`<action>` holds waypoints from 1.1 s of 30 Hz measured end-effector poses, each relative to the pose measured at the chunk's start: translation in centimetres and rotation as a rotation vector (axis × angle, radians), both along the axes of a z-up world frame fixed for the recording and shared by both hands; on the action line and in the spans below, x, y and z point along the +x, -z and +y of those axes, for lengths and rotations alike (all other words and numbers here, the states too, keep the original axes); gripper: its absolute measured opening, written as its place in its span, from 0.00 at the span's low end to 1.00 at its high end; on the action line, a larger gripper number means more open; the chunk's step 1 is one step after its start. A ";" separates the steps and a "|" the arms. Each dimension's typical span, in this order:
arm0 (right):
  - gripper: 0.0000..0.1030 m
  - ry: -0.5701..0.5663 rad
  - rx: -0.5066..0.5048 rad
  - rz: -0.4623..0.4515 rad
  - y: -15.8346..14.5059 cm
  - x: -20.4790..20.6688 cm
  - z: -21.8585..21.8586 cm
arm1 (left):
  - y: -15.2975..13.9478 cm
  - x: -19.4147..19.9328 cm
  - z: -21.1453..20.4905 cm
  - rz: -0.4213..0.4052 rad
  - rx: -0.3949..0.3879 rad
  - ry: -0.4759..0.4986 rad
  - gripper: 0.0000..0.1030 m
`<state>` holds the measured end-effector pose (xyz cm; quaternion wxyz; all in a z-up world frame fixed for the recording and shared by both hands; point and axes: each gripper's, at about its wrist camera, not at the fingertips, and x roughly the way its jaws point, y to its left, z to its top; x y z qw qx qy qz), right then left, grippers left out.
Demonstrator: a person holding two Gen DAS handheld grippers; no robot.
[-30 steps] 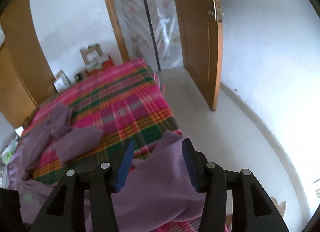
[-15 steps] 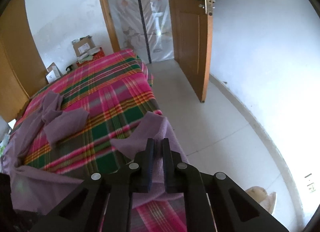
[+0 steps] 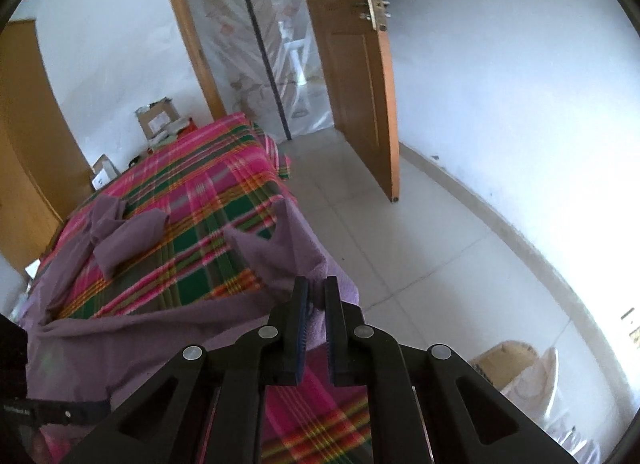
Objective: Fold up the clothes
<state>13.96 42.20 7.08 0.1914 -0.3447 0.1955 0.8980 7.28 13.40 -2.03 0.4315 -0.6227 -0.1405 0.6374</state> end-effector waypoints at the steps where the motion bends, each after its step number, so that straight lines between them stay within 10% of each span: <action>1: 0.08 0.005 -0.010 0.004 0.2 0.3 0.2 | 0.1 0.1 0.1 -0.002 -0.004 0.005 0.24; 26: 0.18 0.071 -0.232 0.122 2.5 3.9 3.9 | -4.5 -5.3 9.1 0.328 -0.196 0.101 0.27; 33: 0.28 -0.021 -0.266 0.128 1.8 1.3 1.9 | -3.0 -6.3 12.0 0.286 -0.215 0.147 0.27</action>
